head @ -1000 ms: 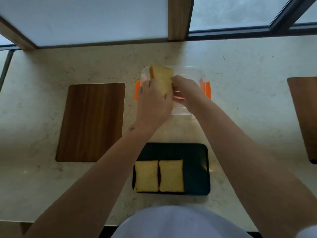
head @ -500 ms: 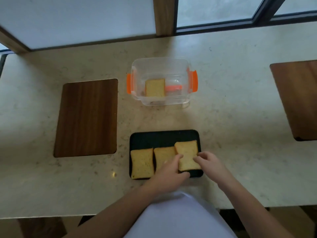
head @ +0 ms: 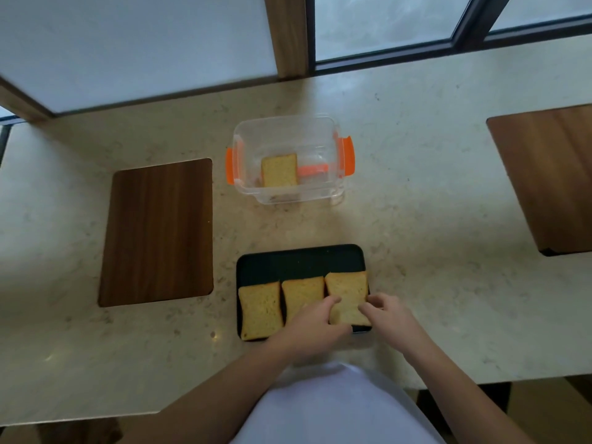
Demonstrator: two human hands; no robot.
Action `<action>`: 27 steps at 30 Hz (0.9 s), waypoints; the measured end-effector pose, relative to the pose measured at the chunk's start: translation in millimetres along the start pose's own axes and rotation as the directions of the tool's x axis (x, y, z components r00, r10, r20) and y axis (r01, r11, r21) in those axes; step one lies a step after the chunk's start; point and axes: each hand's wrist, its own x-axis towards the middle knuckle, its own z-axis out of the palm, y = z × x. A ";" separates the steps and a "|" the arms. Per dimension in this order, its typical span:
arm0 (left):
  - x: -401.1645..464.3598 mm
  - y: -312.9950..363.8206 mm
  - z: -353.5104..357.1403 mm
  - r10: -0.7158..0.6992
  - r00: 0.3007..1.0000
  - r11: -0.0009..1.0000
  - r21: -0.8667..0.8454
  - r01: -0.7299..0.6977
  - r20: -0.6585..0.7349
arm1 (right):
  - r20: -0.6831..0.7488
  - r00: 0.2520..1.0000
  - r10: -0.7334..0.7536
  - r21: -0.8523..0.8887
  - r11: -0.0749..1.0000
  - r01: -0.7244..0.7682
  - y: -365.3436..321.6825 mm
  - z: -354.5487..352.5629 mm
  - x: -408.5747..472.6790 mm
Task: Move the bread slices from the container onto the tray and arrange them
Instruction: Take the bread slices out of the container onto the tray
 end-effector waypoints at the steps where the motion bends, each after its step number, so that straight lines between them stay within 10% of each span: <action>1: 1.1 0.1 0.6 -0.014 1.000 1.000 0.016 0.014 0.001 | 0.000 1.000 -0.002 -0.008 1.000 0.002 0.6 -0.1 -0.4; 20: 12.7 2.0 -13.6 -0.098 0.995 0.993 -0.069 0.098 -0.008 | 0.132 0.991 0.036 -0.287 0.958 0.004 -16.5 -14.9 21.7; 27: 2.6 31.9 -122.1 -0.050 0.980 0.884 -0.464 -0.048 -0.195 | 0.236 0.959 -0.157 0.105 0.985 0.135 -102.7 -69.1 27.0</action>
